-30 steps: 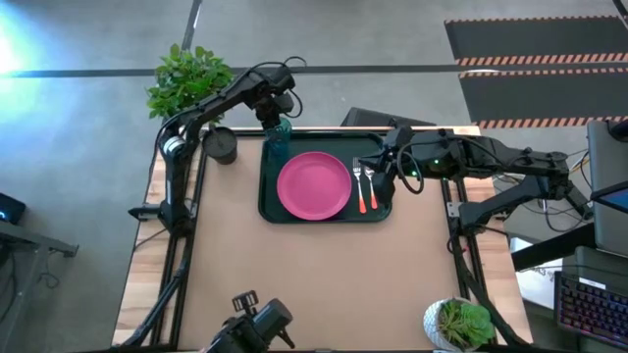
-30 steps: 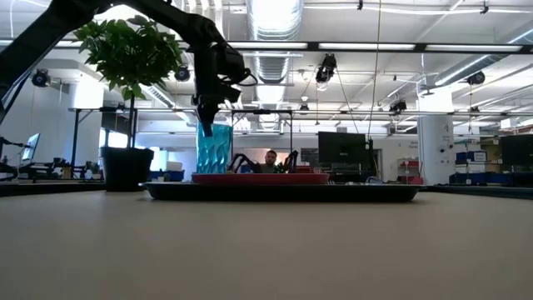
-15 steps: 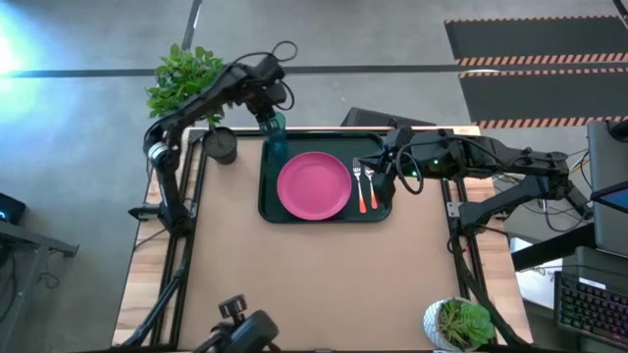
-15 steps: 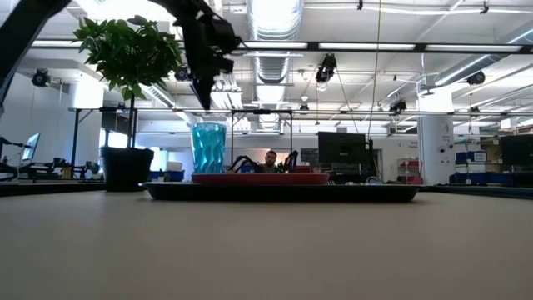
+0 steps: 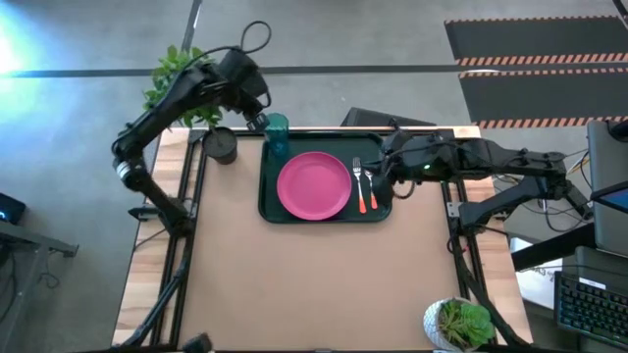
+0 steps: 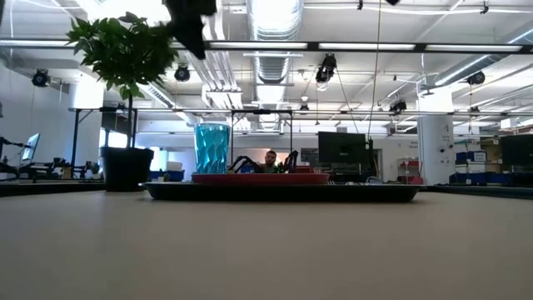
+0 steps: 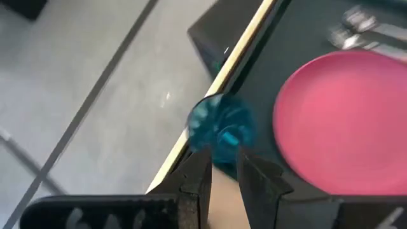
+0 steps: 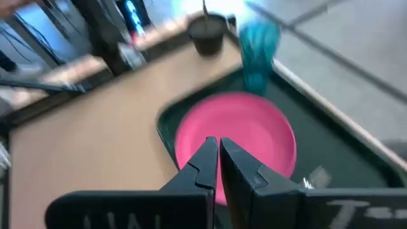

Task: Pick and place plate/cup/fork/spoon on tray
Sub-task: Move the green tray to the center of the table

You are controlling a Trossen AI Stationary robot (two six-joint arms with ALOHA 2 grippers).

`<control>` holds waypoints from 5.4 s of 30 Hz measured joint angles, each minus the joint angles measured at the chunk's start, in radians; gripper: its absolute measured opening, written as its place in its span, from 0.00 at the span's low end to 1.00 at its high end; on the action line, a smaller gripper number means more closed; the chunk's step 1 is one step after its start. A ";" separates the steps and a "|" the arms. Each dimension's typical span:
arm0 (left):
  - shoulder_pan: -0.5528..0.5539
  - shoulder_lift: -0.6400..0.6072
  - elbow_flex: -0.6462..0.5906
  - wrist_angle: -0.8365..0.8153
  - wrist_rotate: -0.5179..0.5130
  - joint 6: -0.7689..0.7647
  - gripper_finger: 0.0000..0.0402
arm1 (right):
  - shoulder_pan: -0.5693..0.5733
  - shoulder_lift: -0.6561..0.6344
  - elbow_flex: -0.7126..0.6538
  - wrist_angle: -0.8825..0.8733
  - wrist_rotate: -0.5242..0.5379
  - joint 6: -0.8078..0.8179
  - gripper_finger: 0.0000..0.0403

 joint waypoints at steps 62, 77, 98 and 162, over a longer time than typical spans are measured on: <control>-0.699 -0.584 -0.330 0.233 -0.225 -0.277 0.00 | -0.053 0.435 -0.579 0.501 -0.294 0.249 0.02; -0.699 -0.587 -0.332 0.231 -0.224 -0.280 0.00 | 0.158 0.415 -0.595 0.463 -0.313 0.447 0.02; -0.736 -0.521 -0.461 0.140 -0.174 -0.361 0.00 | 0.323 0.138 -0.429 0.457 0.052 0.399 0.02; -1.042 0.050 -1.118 0.897 0.146 -1.114 0.00 | 0.327 -0.236 -0.191 0.328 0.157 -0.149 0.02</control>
